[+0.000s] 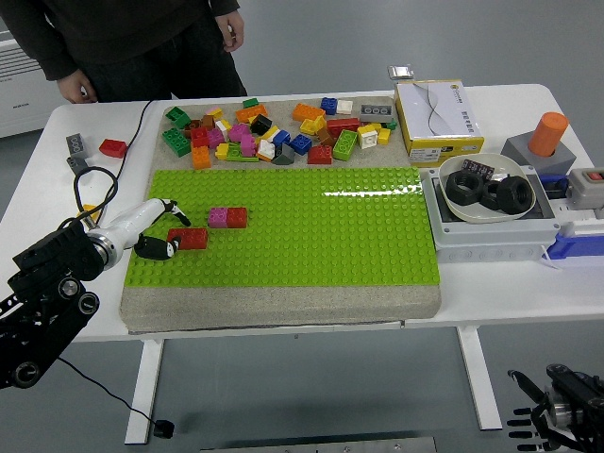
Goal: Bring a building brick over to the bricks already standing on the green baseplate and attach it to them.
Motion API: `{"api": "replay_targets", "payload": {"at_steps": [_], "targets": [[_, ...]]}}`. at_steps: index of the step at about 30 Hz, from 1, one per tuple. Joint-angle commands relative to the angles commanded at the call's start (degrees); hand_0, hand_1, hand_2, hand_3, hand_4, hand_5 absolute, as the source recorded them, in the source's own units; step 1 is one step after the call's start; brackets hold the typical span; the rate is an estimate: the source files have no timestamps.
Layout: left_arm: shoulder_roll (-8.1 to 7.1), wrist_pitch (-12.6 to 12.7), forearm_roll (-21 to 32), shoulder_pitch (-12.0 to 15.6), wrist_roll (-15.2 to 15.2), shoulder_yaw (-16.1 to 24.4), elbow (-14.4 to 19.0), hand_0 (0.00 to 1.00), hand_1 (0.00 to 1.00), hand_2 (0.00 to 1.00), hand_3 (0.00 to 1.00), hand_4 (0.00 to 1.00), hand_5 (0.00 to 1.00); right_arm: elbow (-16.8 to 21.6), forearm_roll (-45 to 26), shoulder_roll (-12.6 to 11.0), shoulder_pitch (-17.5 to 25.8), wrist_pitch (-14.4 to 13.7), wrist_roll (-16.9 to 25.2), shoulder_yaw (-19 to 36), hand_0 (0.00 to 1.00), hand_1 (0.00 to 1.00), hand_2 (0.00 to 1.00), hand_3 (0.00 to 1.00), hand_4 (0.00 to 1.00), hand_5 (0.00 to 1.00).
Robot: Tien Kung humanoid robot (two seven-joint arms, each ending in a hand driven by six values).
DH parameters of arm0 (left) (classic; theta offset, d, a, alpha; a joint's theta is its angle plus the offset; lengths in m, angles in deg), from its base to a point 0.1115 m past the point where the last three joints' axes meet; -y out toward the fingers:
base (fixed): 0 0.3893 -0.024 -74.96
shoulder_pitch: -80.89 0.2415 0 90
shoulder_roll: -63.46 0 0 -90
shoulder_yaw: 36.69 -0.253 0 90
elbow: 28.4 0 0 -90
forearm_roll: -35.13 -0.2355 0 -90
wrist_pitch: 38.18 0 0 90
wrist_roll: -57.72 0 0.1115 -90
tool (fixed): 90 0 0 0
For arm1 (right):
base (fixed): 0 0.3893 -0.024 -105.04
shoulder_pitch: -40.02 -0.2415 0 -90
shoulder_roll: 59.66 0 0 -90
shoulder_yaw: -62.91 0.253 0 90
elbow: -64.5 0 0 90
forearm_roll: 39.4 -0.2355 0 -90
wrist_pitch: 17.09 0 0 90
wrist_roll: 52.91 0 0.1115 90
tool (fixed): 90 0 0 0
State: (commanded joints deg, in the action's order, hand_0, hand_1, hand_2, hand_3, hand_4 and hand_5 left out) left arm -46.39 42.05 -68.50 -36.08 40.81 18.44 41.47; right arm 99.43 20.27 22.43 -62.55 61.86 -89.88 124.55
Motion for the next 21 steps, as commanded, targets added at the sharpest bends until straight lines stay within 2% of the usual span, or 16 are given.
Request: {"api": "replay_targets", "payload": {"at_steps": [5, 6, 11, 12, 15, 21], "targets": [[-0.43, -2.59, 0.99, -0.14, -0.42, 0.76, 1.16, 0.998, 0.998, 0.998, 0.776, 0.641, 0.002, 0.03, 0.13, 0.0, 0.02, 0.03, 0.0, 0.07, 0.54, 0.524, 0.613, 0.768, 0.856, 0.998], [-0.51, -3.28, 1.22, -0.21, -0.52, 0.9, 1.39, 0.998, 0.998, 0.998, 0.822, 0.822, 0.02, 0.03, 0.18, 0.0, 0.01, 0.05, 0.0, 0.1, 0.539, 0.524, 0.613, 0.768, 0.856, 0.998], [-0.69, -5.2, 1.58, -0.75, -0.69, 1.12, 1.76, 0.998, 0.998, 0.998, 0.822, 0.822, 0.02, 0.01, 0.19, -0.02, -0.09, 0.05, 0.0, 0.09, 0.539, 0.524, 0.613, 0.768, 0.856, 0.998], [-0.69, -5.24, 1.49, -0.88, -0.66, 1.11, 1.66, 0.998, 0.998, 0.998, 0.837, 0.943, 0.057, 0.0, 0.17, -0.03, -0.12, 0.04, 0.0, 0.08, 0.54, 0.522, 0.613, 0.768, 0.855, 0.998], [-0.62, -4.8, 1.23, -1.29, -0.38, 0.97, 1.01, 0.998, 0.998, 0.998, 0.837, 0.943, 0.057, -0.02, 0.09, -0.04, -0.18, 0.02, 0.0, 0.03, 0.54, 0.522, 0.613, 0.768, 0.855, 0.998], [-0.2, -2.9, 0.94, -2.78, 0.61, -0.46, -2.46, 0.998, 0.998, 0.998, 0.818, 0.946, 0.058, -0.04, 0.04, -0.08, -0.29, 0.01, 0.0, -0.01, 0.54, 0.522, 0.613, 0.768, 0.856, 0.998]]}}
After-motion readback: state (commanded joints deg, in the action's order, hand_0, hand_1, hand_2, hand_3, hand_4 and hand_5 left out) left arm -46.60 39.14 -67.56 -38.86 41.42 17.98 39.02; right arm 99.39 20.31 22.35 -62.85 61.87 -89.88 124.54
